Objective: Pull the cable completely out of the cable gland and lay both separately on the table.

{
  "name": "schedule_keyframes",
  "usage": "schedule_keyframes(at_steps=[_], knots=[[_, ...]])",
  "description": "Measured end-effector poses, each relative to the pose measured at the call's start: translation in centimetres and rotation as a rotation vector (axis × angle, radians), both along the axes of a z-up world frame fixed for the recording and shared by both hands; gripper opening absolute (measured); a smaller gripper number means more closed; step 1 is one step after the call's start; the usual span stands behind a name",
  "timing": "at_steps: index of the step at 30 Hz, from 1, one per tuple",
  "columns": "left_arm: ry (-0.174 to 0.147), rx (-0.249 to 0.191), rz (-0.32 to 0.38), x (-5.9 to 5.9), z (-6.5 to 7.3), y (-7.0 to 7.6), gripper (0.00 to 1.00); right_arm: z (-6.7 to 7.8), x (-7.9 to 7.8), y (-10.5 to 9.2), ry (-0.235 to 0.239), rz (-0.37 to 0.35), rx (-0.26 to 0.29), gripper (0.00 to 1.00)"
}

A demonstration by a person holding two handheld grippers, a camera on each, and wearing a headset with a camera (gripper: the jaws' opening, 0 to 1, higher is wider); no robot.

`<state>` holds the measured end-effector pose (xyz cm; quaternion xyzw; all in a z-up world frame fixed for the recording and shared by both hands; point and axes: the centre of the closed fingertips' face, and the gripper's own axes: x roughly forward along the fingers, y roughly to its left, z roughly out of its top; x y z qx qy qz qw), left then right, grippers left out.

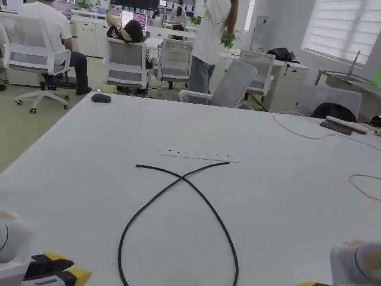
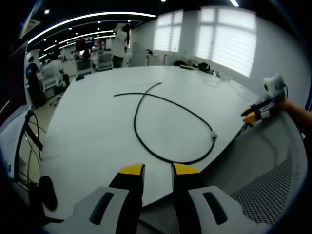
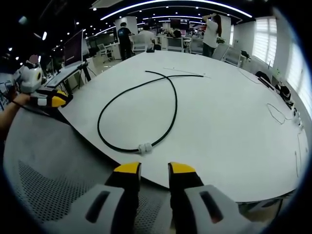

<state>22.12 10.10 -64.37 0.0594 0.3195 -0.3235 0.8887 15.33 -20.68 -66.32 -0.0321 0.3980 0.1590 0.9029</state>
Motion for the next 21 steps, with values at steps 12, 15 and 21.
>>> schedule_keyframes(at_steps=[12, 15, 21], knots=[[0.008, 0.019, 0.025, 0.0, -0.2, 0.4, 0.26, 0.0, -0.2, 0.7, 0.004, 0.050, 0.013, 0.22], [-0.031, -0.001, -0.012, 0.1, 0.7, -0.4, 0.25, 0.0, -0.2, 0.9, 0.004, 0.058, 0.017, 0.22], [-0.038, 0.095, -0.166, -0.6, 1.3, -2.1, 0.24, 0.0, -0.2, 1.1, -0.002, 0.071, 0.024, 0.22]])
